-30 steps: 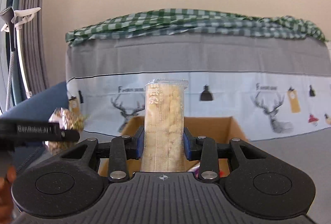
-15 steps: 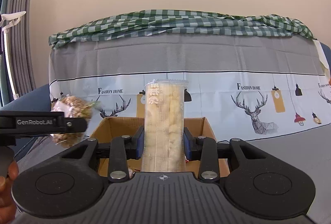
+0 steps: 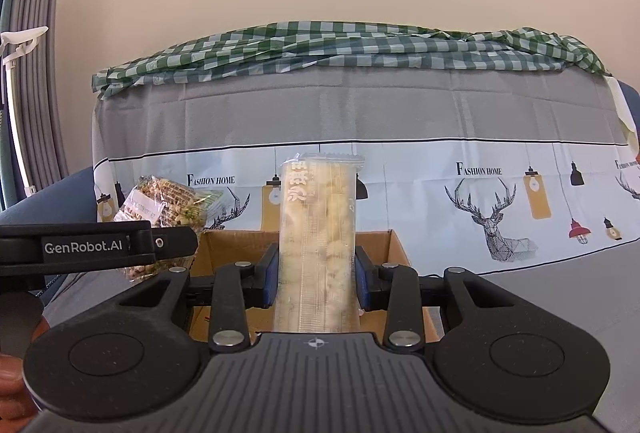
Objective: Organize snacks
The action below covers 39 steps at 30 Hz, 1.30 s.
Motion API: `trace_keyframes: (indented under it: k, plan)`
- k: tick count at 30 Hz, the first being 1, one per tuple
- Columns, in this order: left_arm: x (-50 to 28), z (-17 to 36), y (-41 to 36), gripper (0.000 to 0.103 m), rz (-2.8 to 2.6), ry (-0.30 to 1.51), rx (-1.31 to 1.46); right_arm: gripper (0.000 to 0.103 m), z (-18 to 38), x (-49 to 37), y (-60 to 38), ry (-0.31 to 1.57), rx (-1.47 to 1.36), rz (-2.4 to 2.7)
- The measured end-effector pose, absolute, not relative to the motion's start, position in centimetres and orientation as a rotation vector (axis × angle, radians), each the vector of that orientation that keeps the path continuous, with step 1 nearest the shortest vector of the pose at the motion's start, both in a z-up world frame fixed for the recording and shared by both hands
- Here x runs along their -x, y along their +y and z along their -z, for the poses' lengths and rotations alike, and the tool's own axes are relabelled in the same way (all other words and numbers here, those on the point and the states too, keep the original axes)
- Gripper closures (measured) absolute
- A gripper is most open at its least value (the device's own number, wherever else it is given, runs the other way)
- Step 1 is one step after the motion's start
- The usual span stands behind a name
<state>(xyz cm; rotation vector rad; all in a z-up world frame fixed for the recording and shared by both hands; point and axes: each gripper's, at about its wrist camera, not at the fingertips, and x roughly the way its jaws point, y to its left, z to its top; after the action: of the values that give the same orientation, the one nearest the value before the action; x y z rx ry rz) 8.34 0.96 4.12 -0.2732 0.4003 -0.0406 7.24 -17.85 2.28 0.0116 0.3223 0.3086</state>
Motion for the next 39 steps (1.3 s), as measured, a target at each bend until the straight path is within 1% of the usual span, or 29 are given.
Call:
trace_keyframes:
  k: [2, 3, 4, 5, 6, 9, 11, 12, 14, 15, 17, 21, 25, 30, 34, 36, 37, 39]
  plan:
    - [-8.4, -4.1, 0.8, 0.015, 0.082, 0.405, 0.274, 0.064, -2.2, -7.1, -17.7, 0.328, -0.009, -0.308]
    - [-8.4, -4.1, 0.8, 0.011, 0.097, 0.405, 0.272, 0.060, -2.1, -7.2, -17.6, 0.333, -0.005, -0.306]
    - [-8.3, -4.1, 0.9, 0.007, 0.102, 0.399, 0.270, 0.043, -2.0, -7.2, -17.6, 0.341, 0.002, -0.303]
    - [-8.2, -4.2, 1.1, 0.005, 0.099, 0.388, 0.268, 0.030, -1.9, -7.3, -17.5, 0.345, 0.010, -0.293]
    - [-8.0, -4.3, 1.4, 0.003, 0.097, 0.376, 0.269, 0.029, -1.9, -7.2, -17.5, 0.340, 0.015, -0.283]
    - [-7.6, -4.6, 2.8, 0.001, 0.106, 0.359, 0.288, 0.027, -2.0, -7.2, -17.7, 0.338, 0.010, -0.279]
    - [-7.2, -4.7, 3.5, 0.001, 0.119, 0.359, 0.292, 0.017, -1.9, -7.2, -17.9, 0.345, 0.003, -0.274]
    - [-6.8, -4.7, 3.8, 0.001, 0.129, 0.366, 0.291, 0.014, -1.9, -7.1, -18.0, 0.346, 0.000, -0.275]
    - [-5.7, -4.7, 3.8, 0.001, 0.127, 0.373, 0.251, 0.002, -1.9, -7.0, -18.3, 0.355, -0.015, -0.281]
    - [-4.9, -4.9, 3.5, 0.001, 0.108, 0.367, 0.209, 0.001, -1.9, -6.7, -18.5, 0.357, -0.028, -0.285]
    - [-3.4, -5.3, 3.3, 0.001, 0.078, 0.360, 0.176, 0.001, -2.2, -6.1, -18.8, 0.349, -0.041, -0.294]
    - [0.1, -5.8, 2.7, 0.001, 0.077, 0.405, 0.178, 0.001, -2.3, -3.6, -20.3, 0.318, -0.106, -0.258]
    - [2.3, -4.4, 1.0, 0.001, 0.040, 0.512, 0.192, 0.001, -1.3, -0.5, -21.7, 0.358, -0.152, -0.192]
    - [2.9, -0.6, -0.4, 0.001, -0.047, 0.699, 0.200, 0.001, 0.5, 2.3, -22.0, 0.385, -0.127, -0.165]
    - [2.9, 1.7, -0.1, 0.001, -0.088, 0.724, 0.166, 0.001, 1.0, 2.0, -21.1, 0.400, -0.055, -0.169]
    - [2.1, 1.9, 0.7, 0.001, -0.105, 0.782, 0.210, 0.001, 1.5, 1.3, -20.7, 0.442, -0.042, -0.175]
    - [2.0, 1.7, 1.1, 0.001, -0.098, 0.777, 0.241, 0.001, 1.7, 1.2, -20.6, 0.460, -0.038, -0.176]
    - [2.1, 1.6, 1.0, 0.001, -0.105, 0.764, 0.202, 0.001, 1.9, 1.0, -20.2, 0.468, -0.022, -0.181]
